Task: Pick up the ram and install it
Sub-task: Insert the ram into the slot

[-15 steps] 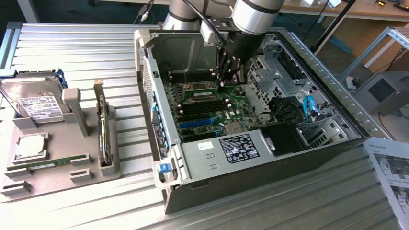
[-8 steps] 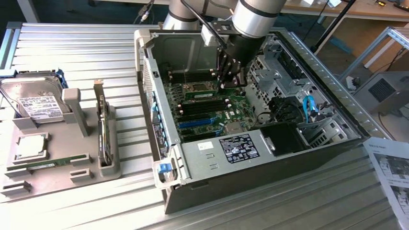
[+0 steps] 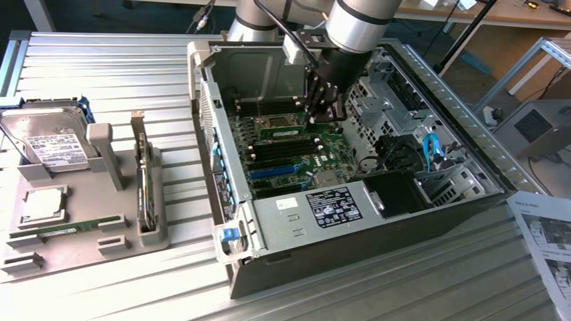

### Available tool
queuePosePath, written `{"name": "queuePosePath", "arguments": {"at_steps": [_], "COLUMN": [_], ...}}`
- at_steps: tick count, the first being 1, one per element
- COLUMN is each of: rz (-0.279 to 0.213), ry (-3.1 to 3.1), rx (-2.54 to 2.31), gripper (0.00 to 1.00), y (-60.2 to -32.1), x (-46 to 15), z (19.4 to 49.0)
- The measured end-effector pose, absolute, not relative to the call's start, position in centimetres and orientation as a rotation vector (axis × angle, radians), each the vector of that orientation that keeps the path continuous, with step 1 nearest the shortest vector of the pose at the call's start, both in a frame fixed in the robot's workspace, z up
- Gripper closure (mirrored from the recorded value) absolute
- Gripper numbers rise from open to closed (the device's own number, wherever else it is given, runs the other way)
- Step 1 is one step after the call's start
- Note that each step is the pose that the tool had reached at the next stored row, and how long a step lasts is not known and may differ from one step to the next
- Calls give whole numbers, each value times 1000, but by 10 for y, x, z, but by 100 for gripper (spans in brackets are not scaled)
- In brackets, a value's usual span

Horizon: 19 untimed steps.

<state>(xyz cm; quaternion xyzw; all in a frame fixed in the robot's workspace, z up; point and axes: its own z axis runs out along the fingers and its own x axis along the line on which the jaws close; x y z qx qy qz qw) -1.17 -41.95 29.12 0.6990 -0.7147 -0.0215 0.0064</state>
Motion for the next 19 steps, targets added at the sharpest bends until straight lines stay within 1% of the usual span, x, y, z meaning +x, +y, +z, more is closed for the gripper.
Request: {"name": "queuePosePath", "arguments": {"at_steps": [9,19], "rz": [-67,-67], "ry": [-2236,-2236], "rx": [2187,2187], "gripper": [88,88], "y": [-419,-419], "x": [-8,-8], "z": [291,284]}}
